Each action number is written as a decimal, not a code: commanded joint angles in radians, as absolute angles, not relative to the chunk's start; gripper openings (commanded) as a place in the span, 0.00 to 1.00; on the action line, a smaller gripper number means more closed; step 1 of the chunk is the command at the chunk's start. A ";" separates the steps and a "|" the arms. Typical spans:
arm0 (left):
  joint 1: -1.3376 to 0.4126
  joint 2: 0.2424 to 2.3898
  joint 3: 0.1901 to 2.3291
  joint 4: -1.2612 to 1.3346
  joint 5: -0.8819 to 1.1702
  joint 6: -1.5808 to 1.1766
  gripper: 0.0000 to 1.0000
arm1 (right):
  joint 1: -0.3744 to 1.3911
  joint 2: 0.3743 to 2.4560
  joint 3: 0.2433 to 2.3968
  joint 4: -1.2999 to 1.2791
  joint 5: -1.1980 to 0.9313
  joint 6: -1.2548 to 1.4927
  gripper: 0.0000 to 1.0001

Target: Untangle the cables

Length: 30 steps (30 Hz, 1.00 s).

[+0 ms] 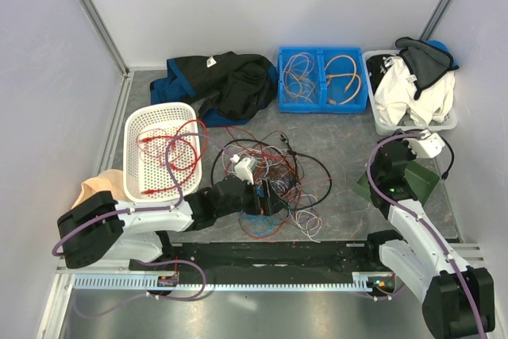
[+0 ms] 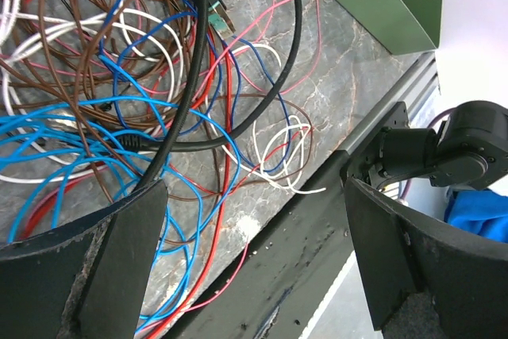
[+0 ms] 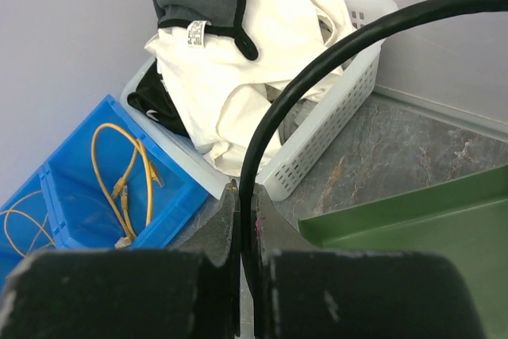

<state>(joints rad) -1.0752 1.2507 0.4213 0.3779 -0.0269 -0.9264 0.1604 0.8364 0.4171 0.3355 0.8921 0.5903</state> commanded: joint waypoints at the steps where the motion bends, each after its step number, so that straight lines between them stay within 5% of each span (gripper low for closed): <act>1: -1.092 1.262 0.440 0.439 -0.071 -0.963 1.00 | 0.161 0.876 0.410 0.361 0.894 0.629 0.00; 30: -1.109 0.873 0.365 0.071 -0.288 -0.706 1.00 | 0.170 0.976 0.519 0.225 0.681 0.466 0.00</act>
